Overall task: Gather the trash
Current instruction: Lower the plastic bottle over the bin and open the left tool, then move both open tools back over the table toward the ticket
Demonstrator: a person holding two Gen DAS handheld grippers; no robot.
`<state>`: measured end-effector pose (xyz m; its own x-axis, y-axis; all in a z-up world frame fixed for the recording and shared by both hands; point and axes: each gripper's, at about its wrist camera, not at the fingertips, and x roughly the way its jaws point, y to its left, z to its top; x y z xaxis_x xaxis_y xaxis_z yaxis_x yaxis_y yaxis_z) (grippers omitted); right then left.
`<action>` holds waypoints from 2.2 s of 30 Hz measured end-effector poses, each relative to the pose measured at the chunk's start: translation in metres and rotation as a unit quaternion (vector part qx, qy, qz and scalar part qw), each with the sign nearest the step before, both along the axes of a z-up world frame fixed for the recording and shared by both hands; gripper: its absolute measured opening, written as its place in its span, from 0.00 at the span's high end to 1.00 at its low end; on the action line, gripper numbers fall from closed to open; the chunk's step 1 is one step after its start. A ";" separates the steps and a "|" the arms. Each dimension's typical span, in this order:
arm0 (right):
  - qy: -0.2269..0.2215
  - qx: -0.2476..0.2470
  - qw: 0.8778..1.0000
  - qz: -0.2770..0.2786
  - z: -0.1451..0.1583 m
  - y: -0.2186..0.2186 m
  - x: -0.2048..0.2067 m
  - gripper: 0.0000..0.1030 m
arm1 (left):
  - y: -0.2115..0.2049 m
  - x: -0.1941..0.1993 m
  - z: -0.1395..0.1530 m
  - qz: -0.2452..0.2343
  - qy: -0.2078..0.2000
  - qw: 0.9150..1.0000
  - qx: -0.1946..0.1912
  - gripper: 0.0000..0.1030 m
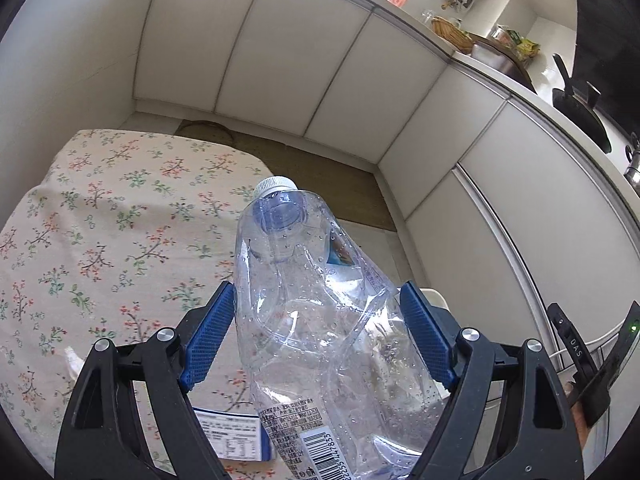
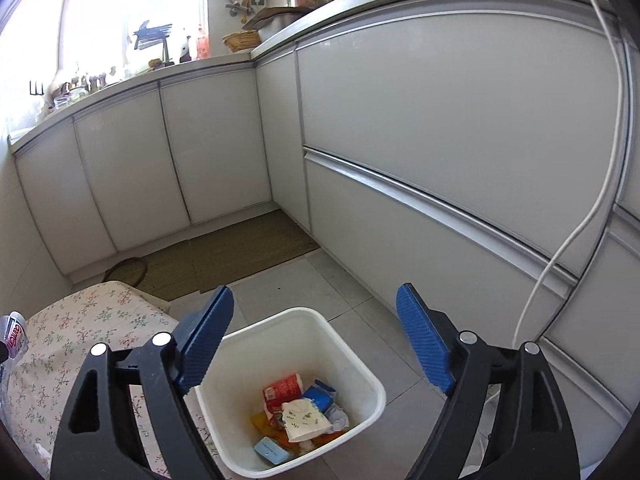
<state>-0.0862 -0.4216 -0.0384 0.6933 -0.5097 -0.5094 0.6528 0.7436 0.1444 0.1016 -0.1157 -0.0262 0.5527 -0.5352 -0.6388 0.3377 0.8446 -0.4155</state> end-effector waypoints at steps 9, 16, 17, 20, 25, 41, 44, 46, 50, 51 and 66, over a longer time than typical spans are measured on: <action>0.026 0.002 0.997 -0.075 -0.014 -0.044 -0.038 0.10 | -0.076 -0.010 -0.010 -0.076 0.013 0.997 -0.016 0.23; 0.034 0.017 0.992 -0.118 -0.025 -0.069 -0.063 0.10 | -0.143 -0.016 -0.023 -0.128 0.029 0.991 -0.025 0.23; 0.031 0.020 0.992 -0.124 -0.026 -0.072 -0.067 0.10 | -0.153 -0.017 -0.024 -0.134 0.035 0.990 -0.027 0.23; 0.016 0.037 0.989 -0.139 -0.026 -0.080 -0.076 0.10 | -0.182 -0.021 -0.030 -0.156 0.046 0.986 -0.026 0.22; 0.000 0.050 0.988 -0.144 -0.025 -0.082 -0.081 0.09 | -0.205 -0.021 -0.035 -0.176 0.058 0.983 -0.016 0.17; 0.000 0.045 0.998 -0.040 -0.011 -0.016 -0.030 0.08 | -0.102 -0.004 -0.042 -0.102 0.049 0.991 0.067 0.13; 0.006 0.045 0.999 -0.011 -0.010 0.004 -0.012 0.08 | -0.077 0.001 -0.042 -0.085 0.048 0.993 0.073 0.12; 0.012 0.045 0.999 0.014 -0.009 0.020 0.001 0.08 | -0.059 0.006 -0.044 -0.069 0.051 0.994 0.071 0.12; 0.020 0.034 0.998 0.055 -0.008 0.053 0.024 0.08 | -0.028 0.014 -0.046 -0.042 0.063 0.994 0.072 0.12; 0.022 0.033 0.997 0.066 -0.007 0.061 0.029 0.08 | -0.021 0.015 -0.046 -0.035 0.065 0.995 0.073 0.12; 0.099 0.022 0.964 0.245 -0.028 0.170 0.089 0.08 | 0.100 0.041 -0.066 0.081 0.135 0.983 0.091 0.12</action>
